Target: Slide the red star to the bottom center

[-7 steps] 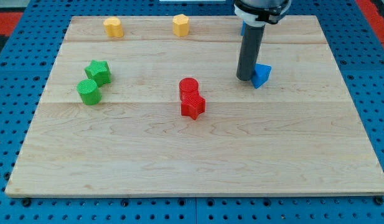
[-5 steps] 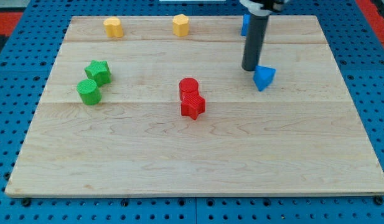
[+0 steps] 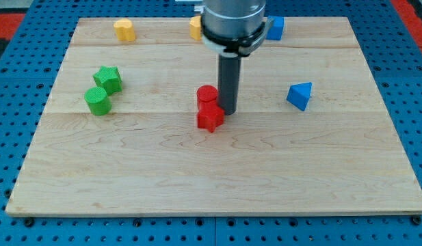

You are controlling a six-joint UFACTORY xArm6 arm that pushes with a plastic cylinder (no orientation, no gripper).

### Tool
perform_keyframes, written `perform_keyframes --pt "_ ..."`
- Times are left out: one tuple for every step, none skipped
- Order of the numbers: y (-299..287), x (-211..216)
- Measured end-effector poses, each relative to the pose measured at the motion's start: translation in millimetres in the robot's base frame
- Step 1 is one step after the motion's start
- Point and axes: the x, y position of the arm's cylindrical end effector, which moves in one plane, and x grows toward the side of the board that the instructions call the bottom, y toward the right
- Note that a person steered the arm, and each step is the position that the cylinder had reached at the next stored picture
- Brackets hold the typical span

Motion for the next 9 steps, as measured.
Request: perform_keyframes --pt "-53.2 -16.8" --pt "-94.5 -21.7" --pt "-96.7 12.9" --pt "-4.3 42.5" --pt "68.9 60.3" --pt "16.2 21.8" --pt "26.6 1.0" --pt "93.4 -3.2" --pt "99.9 53.5"
